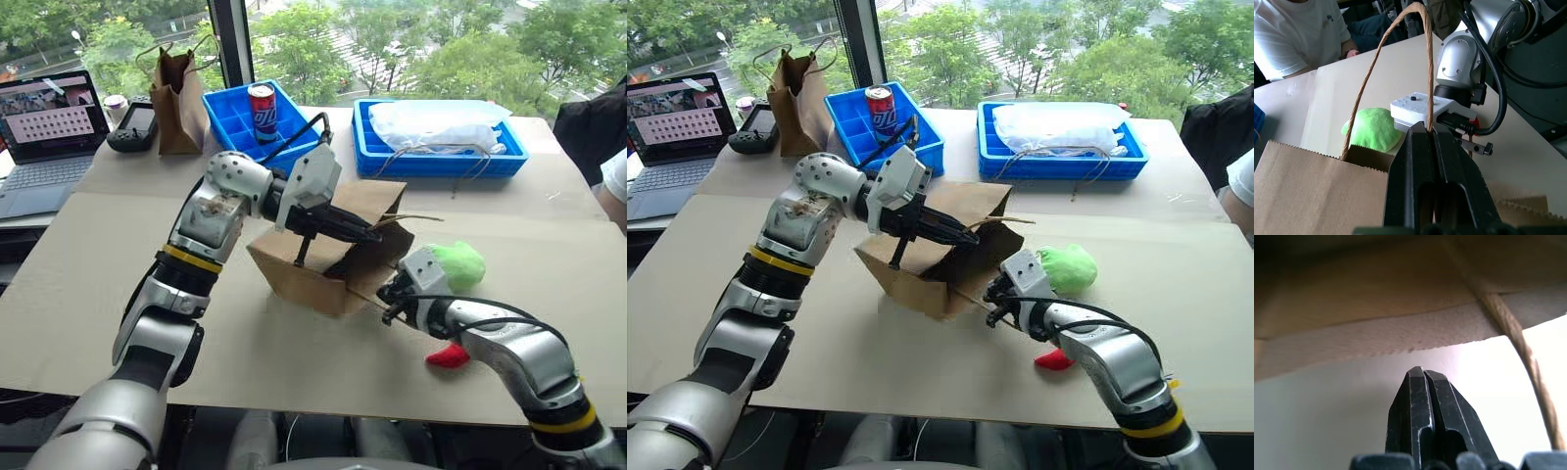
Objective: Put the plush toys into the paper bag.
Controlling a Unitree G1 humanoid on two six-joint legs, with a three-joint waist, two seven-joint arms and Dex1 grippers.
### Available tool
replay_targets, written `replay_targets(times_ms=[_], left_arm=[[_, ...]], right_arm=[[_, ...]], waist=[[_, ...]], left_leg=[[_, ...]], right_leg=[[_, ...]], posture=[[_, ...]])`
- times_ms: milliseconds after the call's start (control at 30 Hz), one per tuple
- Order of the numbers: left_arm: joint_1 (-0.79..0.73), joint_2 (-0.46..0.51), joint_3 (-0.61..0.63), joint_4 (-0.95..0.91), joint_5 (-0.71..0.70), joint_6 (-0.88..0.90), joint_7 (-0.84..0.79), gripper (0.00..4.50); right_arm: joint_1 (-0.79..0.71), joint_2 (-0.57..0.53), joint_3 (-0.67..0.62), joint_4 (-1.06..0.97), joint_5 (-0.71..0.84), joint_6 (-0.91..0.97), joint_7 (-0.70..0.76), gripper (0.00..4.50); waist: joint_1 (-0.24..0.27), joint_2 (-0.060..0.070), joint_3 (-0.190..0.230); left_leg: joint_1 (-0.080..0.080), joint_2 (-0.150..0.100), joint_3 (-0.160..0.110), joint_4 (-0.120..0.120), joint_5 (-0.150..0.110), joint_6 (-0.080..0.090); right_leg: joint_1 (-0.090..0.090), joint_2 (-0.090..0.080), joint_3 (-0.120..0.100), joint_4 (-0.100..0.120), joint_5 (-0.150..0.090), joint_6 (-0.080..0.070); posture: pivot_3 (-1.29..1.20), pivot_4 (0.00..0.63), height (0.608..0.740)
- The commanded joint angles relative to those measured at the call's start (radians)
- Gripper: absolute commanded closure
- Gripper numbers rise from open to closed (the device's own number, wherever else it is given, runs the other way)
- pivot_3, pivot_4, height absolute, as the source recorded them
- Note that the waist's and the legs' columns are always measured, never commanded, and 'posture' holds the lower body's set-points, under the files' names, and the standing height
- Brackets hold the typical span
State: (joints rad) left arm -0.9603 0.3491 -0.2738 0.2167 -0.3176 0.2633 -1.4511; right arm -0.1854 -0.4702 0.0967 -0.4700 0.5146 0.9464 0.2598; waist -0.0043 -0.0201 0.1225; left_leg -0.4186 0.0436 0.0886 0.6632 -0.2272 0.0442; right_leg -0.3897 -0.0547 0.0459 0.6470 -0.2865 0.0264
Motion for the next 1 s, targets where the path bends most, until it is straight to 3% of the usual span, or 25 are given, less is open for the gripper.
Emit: replay_targets(times_ms=[33, 133, 333, 633, 767, 1000], left_arm=[[0.028, -0.026, -0.011, -0.067, -0.007, 0.045, 0.055, 4.5], [0.05, -0.055, -0.03, -0.081, 0.004, 0.058, 0.091, 4.5], [0.086, -0.076, -0.051, -0.08, 0.014, 0.05, 0.117, 4.5], [0.089, -0.067, -0.039, -0.069, 0.011, 0.043, 0.129, 4.5], [0.088, -0.068, -0.037, -0.079, -0.003, 0.06, 0.125, 4.5], [0.047, -0.056, -0.014, -0.087, -0.031, 0.091, 0.116, 4.5]], right_arm=[[0.016, -0.061, -0.032, -0.002, -0.07, 0.035, -0.034, 4.45], [0.012, -0.081, -0.029, -0.049, -0.06, 0.063, -0.014, 4.45], [0.079, 0.011, -0.213, -0.208, 0.113, 0.177, -0.011, 4.45], [0.197, -0.067, -0.417, -0.432, 0.279, 0.285, 0.025, 4.45], [0.14, -0.015, -0.394, -0.38, 0.249, 0.187, -0.002, 4.45], [0.002, 0.042, -0.128, -0.092, 0.019, -0.058, 0.022, 4.45]], waist=[[0.006, 0.001, 0.0], [0.01, 0.001, 0.0], [0.013, 0.001, 0.0], [0.009, 0.001, 0.0], [0.0, 0.001, 0.0], [-0.009, 0.001, 0.0]], left_leg=[[0.0, 0.0, 0.0, 0.0, 0.0, 0.0], [-0.002, -0.002, 0.0, 0.0, 0.0, 0.0], [-0.002, -0.002, -0.001, 0.0, 0.0, 0.0], [-0.001, -0.001, -0.002, 0.0, 0.0, 0.0], [-0.001, -0.001, -0.002, 0.0, 0.0, 0.0], [0.0, -0.005, -0.003, 0.0, 0.0, 0.0]], right_leg=[[0.0, -0.001, 0.0, 0.0, 0.0, 0.0], [0.0, -0.004, 0.0, 0.0, 0.0, 0.002], [0.0, -0.002, -0.001, -0.001, 0.0, 0.002], [0.001, -0.003, 0.0, -0.002, 0.0, 0.002], [0.001, -0.002, 0.0, -0.002, 0.0, 0.002], [0.001, -0.002, 0.001, -0.001, 0.0, 0.002]], posture=[[0.0, 0.15, 0.734], [0.0, 0.15, 0.734], [0.0, 0.15, 0.734], [0.0, 0.15, 0.734], [0.0, 0.15, 0.734], [0.0, 0.15, 0.734]])
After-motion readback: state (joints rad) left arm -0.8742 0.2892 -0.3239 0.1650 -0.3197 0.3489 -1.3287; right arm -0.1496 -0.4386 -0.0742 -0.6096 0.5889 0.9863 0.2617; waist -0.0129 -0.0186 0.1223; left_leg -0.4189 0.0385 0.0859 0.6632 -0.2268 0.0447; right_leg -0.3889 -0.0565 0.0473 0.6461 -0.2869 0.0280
